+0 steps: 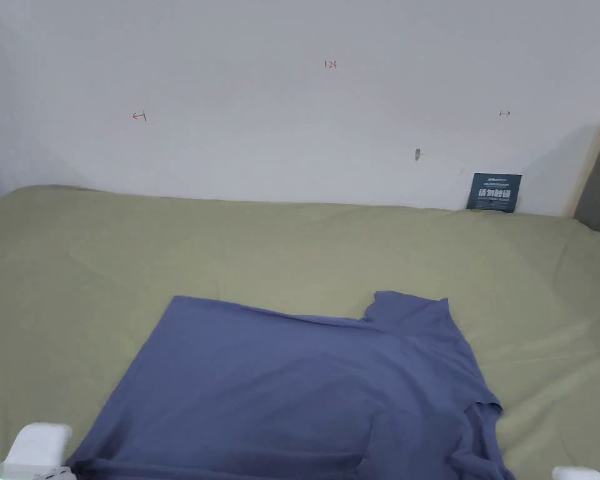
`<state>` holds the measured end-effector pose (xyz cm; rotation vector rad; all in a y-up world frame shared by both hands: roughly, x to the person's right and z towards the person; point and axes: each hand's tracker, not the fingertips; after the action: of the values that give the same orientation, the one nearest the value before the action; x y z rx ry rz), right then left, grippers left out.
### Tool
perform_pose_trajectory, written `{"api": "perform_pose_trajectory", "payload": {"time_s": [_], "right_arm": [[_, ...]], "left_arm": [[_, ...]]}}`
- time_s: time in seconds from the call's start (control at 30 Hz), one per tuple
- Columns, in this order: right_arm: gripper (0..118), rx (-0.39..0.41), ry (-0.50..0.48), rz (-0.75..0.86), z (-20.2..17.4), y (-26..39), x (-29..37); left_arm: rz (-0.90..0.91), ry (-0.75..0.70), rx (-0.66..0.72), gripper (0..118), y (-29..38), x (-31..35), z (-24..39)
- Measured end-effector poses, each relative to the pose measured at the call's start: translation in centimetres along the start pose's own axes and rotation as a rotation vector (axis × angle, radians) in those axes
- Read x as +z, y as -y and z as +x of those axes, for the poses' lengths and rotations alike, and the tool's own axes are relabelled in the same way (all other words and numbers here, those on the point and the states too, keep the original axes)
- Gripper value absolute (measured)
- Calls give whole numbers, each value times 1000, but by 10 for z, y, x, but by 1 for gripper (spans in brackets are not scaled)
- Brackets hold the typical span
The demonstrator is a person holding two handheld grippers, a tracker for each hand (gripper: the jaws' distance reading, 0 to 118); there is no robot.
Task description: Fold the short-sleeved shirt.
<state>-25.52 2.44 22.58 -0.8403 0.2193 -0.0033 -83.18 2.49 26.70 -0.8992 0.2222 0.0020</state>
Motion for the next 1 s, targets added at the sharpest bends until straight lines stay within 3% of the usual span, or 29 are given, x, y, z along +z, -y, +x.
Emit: {"api": "perform_pose_trajectory", "payload": {"time_s": [0.13,0.27,0.3,0.33,0.37,0.4,0.43,0.47,0.53,0.63,0.77,0.8,0.83,0.87,0.9,1.0], "right_arm": [[2,44,12,-10,1,13,2],[3,8,6,-14,3,11,-1],[6,6,5,-13,3,10,-2],[16,5,11,-4,2,10,-2],[52,9,21,0,2,10,-2],[86,16,41,-6,1,9,-2],[106,10,66,-22,1,7,-2],[110,-6,70,-19,1,6,2],[110,-61,45,45,4,2,17],[110,-63,77,112,-5,-12,28],[105,-66,85,260,-25,-24,51],[85,-57,92,314,-29,-24,57],[43,-39,134,356,-36,-25,60],[1,-43,183,394,-46,-22,61],[1,-3,189,427,-51,-23,63],[1,-1,169,435,-64,-25,69]], "left_arm": [[0,32,34,1,15,5,0],[-2,38,47,1,19,4,1],[0,39,54,2,19,4,1],[1,43,61,4,18,3,1],[2,45,62,26,19,3,1],[0,48,64,64,18,3,1],[-9,43,68,100,19,4,0],[-35,58,83,118,19,4,-4],[2,90,124,118,22,18,-6],[68,63,115,118,12,36,-5],[273,40,120,106,-14,75,13],[320,33,114,91,-18,83,19],[364,40,104,70,-22,89,25],[392,68,88,24,-25,93,31],[413,83,93,0,-27,94,39],[434,77,69,0,-23,102,57]]}}
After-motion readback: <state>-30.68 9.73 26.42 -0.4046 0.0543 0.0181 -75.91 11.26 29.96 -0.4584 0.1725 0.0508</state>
